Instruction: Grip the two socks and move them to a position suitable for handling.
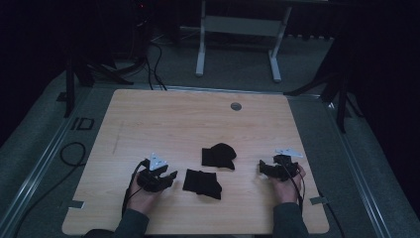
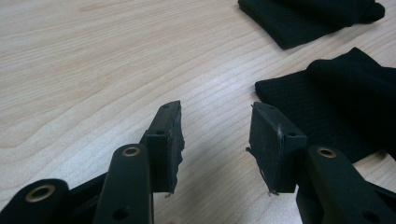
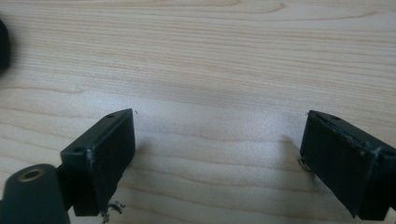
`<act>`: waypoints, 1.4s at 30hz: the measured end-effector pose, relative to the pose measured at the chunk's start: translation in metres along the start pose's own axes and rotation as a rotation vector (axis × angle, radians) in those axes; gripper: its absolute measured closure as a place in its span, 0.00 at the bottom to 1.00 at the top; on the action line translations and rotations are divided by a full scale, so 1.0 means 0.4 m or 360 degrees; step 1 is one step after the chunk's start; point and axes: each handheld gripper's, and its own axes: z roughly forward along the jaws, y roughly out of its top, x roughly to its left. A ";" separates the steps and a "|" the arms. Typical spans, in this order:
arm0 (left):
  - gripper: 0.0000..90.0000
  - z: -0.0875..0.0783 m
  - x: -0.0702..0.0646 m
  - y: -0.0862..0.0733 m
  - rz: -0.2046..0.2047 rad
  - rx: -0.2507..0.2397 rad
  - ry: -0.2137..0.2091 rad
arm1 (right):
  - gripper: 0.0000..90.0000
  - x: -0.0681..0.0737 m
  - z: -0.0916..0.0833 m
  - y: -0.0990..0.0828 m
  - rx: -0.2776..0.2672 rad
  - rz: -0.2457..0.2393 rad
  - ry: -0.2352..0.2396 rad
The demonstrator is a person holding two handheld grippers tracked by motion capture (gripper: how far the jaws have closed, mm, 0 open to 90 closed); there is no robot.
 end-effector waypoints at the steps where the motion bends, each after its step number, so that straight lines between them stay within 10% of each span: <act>1: 0.61 0.001 0.000 0.000 -0.0002 0.0002 -0.0001 | 0.12 0.001 -0.001 -0.001 -0.0001 0.0005 -0.0005; 17: 0.60 0.003 0.008 -0.001 -0.0027 0.0007 -0.0019 | 0.53 0.025 -0.037 -0.001 0.0051 -0.0063 0.0063; 42: 0.57 0.006 0.003 0.001 -0.0044 0.0014 -0.0067 | 0.64 0.138 -0.114 0.043 0.0091 -0.0313 0.0402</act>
